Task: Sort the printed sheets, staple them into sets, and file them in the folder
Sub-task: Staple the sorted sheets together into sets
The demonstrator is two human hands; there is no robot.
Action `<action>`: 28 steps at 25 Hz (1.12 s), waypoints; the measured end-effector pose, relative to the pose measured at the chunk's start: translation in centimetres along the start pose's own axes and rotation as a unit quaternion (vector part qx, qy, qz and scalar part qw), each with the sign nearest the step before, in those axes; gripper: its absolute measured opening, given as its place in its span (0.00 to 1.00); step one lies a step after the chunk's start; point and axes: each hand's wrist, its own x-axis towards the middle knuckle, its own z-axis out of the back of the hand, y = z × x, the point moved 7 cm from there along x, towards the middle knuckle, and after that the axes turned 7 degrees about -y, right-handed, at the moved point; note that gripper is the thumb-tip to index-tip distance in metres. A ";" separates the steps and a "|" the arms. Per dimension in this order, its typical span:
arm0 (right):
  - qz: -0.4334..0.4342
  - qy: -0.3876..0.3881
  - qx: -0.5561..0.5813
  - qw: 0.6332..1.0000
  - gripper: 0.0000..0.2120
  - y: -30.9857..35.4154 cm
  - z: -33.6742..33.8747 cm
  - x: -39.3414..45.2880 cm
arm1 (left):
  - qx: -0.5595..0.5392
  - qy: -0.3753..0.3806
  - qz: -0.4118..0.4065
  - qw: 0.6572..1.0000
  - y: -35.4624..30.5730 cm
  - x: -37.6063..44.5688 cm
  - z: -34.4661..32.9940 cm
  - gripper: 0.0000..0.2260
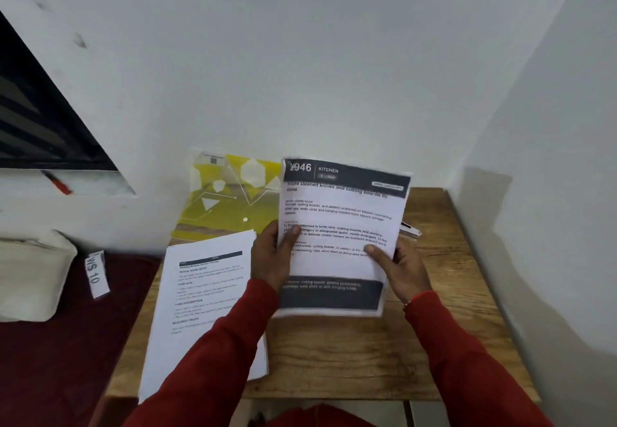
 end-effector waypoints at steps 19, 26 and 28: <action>-0.102 0.016 -0.084 0.991 0.07 -7.9 -13.2 -0.2 | 0.529 -0.049 0.100 0.841 12.7 -4.0 21.9 0.35; -0.141 -0.017 -0.091 0.986 0.08 -10.9 -7.2 -2.0 | 0.490 0.001 0.082 0.868 13.6 -3.6 16.8 0.36; -0.150 -0.024 -0.079 0.985 0.09 -11.4 -6.2 -2.7 | 0.427 -0.050 0.099 0.897 13.5 -3.0 16.8 0.28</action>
